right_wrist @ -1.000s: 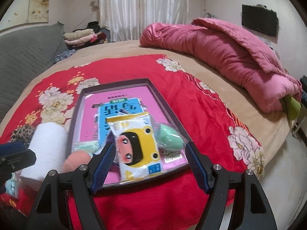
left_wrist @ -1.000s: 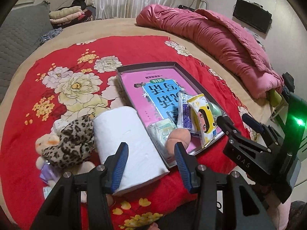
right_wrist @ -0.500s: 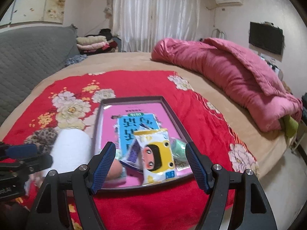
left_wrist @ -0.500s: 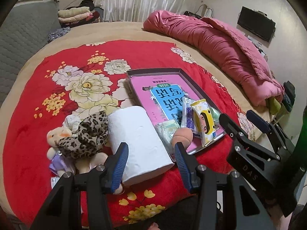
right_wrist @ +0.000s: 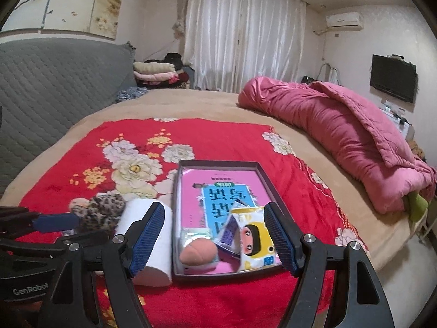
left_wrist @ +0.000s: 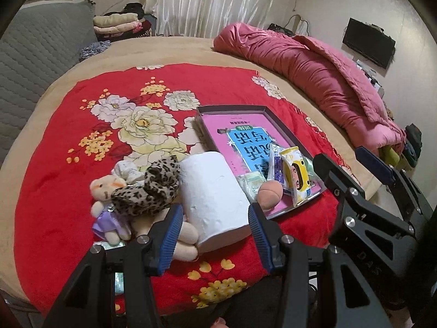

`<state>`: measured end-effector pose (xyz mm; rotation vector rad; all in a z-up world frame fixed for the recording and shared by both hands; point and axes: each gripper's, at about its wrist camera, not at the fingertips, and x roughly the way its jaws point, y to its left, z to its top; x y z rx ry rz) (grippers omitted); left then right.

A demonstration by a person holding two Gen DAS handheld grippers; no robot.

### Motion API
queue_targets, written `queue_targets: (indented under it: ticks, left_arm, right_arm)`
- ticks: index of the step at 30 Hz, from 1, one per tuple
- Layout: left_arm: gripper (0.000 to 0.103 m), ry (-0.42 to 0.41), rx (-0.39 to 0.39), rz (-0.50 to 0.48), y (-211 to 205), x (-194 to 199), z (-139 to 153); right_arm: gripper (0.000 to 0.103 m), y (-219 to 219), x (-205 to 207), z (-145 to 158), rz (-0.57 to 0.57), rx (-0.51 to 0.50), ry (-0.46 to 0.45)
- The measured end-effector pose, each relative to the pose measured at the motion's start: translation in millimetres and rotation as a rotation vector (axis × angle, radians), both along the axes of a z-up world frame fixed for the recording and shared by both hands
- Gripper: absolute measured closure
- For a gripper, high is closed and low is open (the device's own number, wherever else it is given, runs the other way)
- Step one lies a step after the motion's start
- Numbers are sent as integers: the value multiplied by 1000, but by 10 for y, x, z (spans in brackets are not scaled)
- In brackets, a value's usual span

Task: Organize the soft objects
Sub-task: 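Move both open tools back over the pile of soft items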

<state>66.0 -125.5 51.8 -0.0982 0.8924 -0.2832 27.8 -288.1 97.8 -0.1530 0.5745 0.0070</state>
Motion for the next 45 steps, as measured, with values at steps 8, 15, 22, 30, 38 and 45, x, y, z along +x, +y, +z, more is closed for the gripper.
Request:
queue_targets:
  ticks: [8, 15, 22, 30, 38, 45]
  left_arm:
    - [53, -13, -5, 48, 248, -97, 73]
    - [53, -12, -9, 89, 510, -155, 79]
    - [53, -4, -15, 161, 886, -196, 49]
    - [53, 35, -6, 234, 1261, -239, -81]
    - [53, 93, 3, 228, 1298, -231, -298]
    - [53, 159, 17, 216, 1204, -185, -566]
  right_arm:
    - [27, 258, -112, 102, 55, -6, -18]
    - [27, 451, -182, 152, 105, -18, -29]
    - [27, 617, -227, 135, 150, -34, -19]
    - [27, 776, -276, 108, 195, -51, -12]
    - [27, 953, -297, -34, 254, -80, 33]
    - [26, 1015, -265, -183, 277, -83, 71]
